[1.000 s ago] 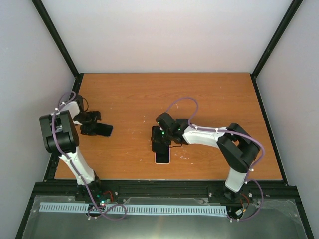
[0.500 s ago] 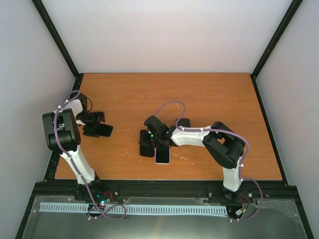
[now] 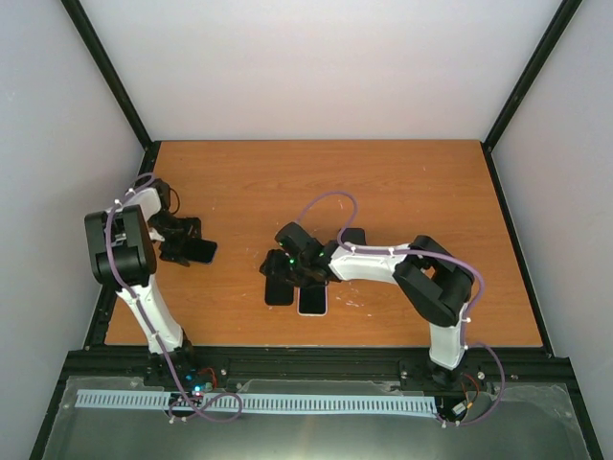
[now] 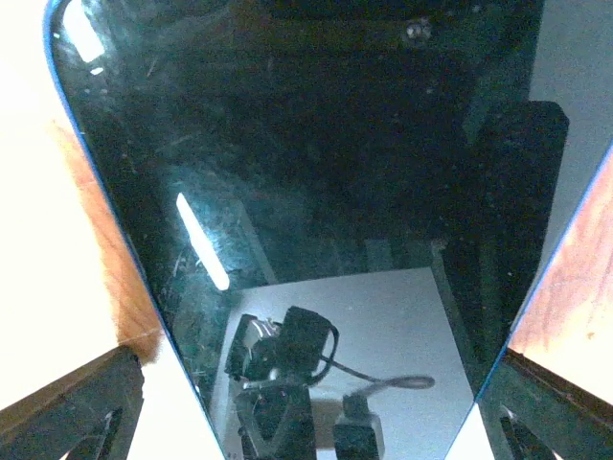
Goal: Put the phone into the phone case
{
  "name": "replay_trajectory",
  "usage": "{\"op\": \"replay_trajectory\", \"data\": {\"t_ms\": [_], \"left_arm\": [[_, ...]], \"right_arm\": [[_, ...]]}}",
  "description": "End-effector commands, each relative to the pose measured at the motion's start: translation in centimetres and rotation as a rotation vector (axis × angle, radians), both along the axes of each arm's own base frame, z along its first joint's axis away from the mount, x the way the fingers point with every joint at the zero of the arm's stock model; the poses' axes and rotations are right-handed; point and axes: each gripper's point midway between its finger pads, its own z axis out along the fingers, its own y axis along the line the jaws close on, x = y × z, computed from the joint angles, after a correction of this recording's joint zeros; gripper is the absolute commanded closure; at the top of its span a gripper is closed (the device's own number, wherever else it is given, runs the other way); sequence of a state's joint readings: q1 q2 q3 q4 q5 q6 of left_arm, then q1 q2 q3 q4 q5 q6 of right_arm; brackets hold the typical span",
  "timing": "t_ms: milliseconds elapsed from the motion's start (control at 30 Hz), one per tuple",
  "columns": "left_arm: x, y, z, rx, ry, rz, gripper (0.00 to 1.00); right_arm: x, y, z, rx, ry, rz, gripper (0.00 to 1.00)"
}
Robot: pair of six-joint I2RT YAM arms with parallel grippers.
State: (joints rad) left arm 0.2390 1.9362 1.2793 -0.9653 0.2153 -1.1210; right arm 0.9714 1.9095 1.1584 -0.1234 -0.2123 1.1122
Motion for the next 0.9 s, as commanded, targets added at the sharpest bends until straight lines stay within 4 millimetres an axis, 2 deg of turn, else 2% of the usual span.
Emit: {"op": "replay_trajectory", "data": {"t_ms": [0, 133, 333, 567, 700, 867], "left_arm": [[-0.3, 0.9, -0.3, 0.058, 0.067, 0.017, 0.05], [-0.1, 1.1, -0.4, 0.081, 0.065, 0.026, 0.08], [0.0, 0.8, -0.5, 0.068, 0.037, 0.021, 0.21], [0.8, -0.3, 2.1, 0.092, -0.088, -0.106, 0.28], [1.4, -2.9, 3.9, 0.125, -0.17, -0.259, 0.28], [1.3, -7.7, 5.7, 0.128, -0.27, -0.439, 0.3]], "right_arm": [[0.4, 0.0, 3.2, 0.026, -0.086, 0.002, 0.3], [0.5, -0.5, 4.1, 0.027, -0.121, 0.01, 0.27], [1.2, -1.9, 6.0, -0.005, -0.224, 0.007, 0.26], [2.1, -4.8, 6.8, -0.089, -0.322, 0.001, 0.26], [2.9, -7.6, 6.2, -0.085, -0.303, -0.032, 0.26], [3.5, -10.4, 6.4, -0.063, -0.323, -0.068, 0.26]]}}
